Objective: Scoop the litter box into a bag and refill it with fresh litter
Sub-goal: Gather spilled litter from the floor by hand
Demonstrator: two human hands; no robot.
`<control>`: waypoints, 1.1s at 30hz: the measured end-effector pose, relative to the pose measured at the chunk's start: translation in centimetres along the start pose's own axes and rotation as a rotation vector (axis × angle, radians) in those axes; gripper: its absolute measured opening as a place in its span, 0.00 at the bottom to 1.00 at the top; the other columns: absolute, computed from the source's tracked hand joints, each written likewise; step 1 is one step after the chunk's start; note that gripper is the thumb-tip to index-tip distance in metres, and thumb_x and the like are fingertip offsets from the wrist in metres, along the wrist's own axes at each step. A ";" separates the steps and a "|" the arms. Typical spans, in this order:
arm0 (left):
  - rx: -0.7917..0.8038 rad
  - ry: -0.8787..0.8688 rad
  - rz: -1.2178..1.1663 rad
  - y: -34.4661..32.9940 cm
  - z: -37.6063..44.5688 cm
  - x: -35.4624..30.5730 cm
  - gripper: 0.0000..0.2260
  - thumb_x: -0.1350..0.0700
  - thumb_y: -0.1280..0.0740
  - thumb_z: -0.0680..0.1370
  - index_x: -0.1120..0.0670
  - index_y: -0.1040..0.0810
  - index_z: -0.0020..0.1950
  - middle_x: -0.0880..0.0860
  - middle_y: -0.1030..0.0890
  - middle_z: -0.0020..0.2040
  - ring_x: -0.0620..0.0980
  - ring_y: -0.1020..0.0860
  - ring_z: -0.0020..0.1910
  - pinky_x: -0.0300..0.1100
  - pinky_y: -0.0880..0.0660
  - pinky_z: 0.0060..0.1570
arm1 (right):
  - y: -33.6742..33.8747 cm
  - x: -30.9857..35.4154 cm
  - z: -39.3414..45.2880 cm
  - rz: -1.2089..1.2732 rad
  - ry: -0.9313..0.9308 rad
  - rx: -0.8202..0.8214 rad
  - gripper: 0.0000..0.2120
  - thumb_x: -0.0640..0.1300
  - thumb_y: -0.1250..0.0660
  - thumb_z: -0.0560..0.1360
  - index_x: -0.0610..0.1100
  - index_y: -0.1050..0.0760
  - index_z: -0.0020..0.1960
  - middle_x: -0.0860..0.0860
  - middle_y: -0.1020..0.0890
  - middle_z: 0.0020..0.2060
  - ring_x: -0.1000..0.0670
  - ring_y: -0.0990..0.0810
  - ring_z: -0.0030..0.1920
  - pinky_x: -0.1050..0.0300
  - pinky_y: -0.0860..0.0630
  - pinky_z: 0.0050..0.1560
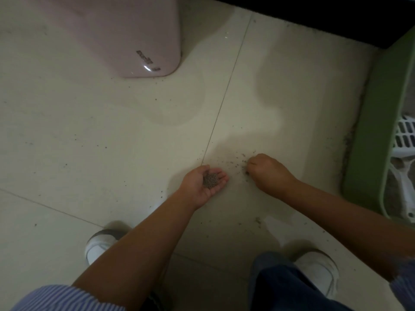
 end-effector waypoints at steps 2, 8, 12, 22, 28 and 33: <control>0.005 0.005 -0.017 -0.1 -0.1 0.0 0.19 0.58 0.48 0.82 0.67 0.27 0.40 0.59 0.21 0.23 0.57 0.24 0.38 0.47 0.27 0.52 | 0.7 0.6 0.5 -0.015 -0.069 -0.012 0.17 0.33 0.20 0.42 0.39 0.27 0.22 0.45 0.23 0.21 0.46 0.23 0.23 0.68 0.32 0.20; 0.030 -0.017 -0.094 -0.7 -0.4 -0.3 0.19 0.58 0.49 0.83 0.66 0.27 0.39 0.62 0.22 0.33 0.56 0.23 0.37 0.47 0.25 0.51 | 3.5 1.5 1.3 0.460 -0.370 -0.165 0.07 0.36 0.34 0.72 0.37 0.18 0.46 0.42 0.16 0.46 0.47 0.19 0.48 0.65 0.32 0.45; 0.053 -0.030 -0.073 -1.8 -0.2 -0.1 0.24 0.58 0.50 0.83 0.64 0.25 0.32 0.56 0.21 0.22 0.49 0.21 0.21 0.36 0.23 0.24 | 5.0 2.6 0.4 0.485 -0.188 -0.130 0.13 0.47 0.32 0.72 0.39 0.18 0.51 0.44 0.15 0.46 0.48 0.19 0.48 0.66 0.32 0.45; -0.004 -0.089 -0.101 -1.7 -0.1 -2.5 0.17 0.60 0.48 0.81 0.60 0.34 0.33 0.54 0.28 0.18 0.48 0.27 0.15 0.30 0.30 0.18 | 1.2 0.1 1.4 -0.006 0.041 -0.186 0.10 0.44 0.36 0.62 0.39 0.19 0.33 0.44 0.17 0.36 0.44 0.17 0.36 0.58 0.20 0.37; 0.028 -0.116 -0.115 -0.9 -1.1 -4.8 0.16 0.59 0.46 0.82 0.67 0.28 0.40 0.60 0.21 0.28 0.56 0.20 0.30 0.41 0.22 0.23 | -0.4 -1.8 -0.2 0.087 0.020 -0.105 0.16 0.43 0.44 0.70 0.38 0.22 0.30 0.45 0.20 0.32 0.44 0.21 0.31 0.60 0.23 0.30; 0.052 -0.126 -0.152 0.3 -1.5 -5.1 0.16 0.59 0.46 0.82 0.68 0.27 0.42 0.62 0.19 0.27 0.56 0.19 0.25 0.45 0.21 0.27 | 1.2 -0.8 0.1 0.018 0.084 -0.221 0.15 0.43 0.43 0.68 0.40 0.19 0.33 0.45 0.17 0.33 0.44 0.18 0.34 0.57 0.19 0.35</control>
Point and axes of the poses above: each hand's wrist, its own z-axis towards the middle knuckle, its own y-axis out of the back of the hand, x = y × z, the point moved 2 cm from there along z, towards the middle knuckle
